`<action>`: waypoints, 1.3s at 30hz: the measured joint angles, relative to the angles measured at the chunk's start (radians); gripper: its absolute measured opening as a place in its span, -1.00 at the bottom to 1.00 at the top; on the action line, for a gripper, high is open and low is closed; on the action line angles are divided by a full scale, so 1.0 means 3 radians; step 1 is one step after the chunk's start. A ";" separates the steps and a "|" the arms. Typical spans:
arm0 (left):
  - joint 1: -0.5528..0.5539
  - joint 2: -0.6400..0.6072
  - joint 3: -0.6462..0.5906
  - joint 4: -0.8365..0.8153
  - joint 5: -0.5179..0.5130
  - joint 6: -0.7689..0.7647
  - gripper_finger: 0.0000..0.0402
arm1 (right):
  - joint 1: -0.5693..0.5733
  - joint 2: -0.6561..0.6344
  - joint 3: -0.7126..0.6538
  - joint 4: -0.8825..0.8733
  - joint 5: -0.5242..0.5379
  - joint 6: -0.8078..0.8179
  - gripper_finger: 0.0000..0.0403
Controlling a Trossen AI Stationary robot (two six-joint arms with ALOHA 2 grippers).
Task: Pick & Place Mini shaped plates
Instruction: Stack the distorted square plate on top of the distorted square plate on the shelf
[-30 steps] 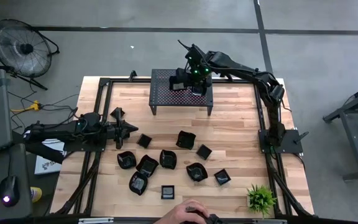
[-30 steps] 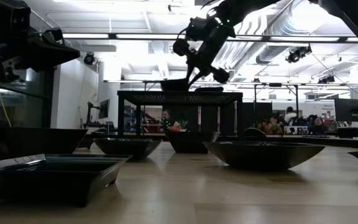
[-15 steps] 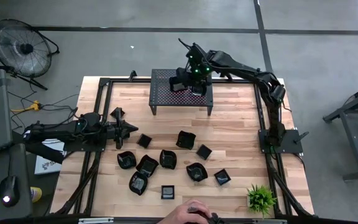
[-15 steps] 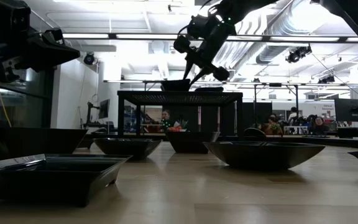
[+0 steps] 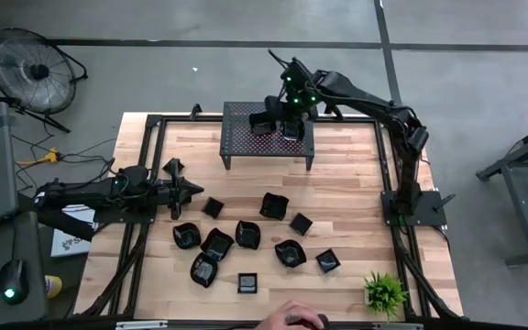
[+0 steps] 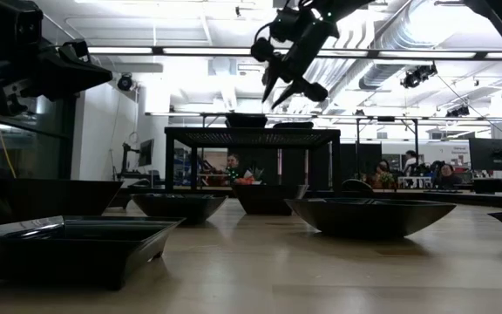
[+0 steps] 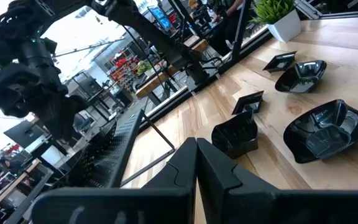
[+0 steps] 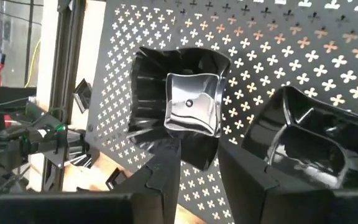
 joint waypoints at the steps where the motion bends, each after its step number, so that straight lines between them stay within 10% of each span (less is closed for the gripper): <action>1: 0.0001 0.0001 0.0000 0.0000 0.0000 0.0000 -0.99 | 0.0011 -0.0023 0.0000 -0.0017 0.0001 -0.0032 -0.49; 20: 0.0000 0.0001 0.0000 0.0000 0.0000 0.0000 -0.99 | 0.0582 -0.0520 0.0000 -0.0618 0.0112 -0.0892 -0.49; 39: 0.0001 0.0001 0.0000 -0.0001 0.0001 -0.0001 -0.99 | 0.1928 -0.0584 -0.0004 -0.1044 0.0399 -0.1671 -0.49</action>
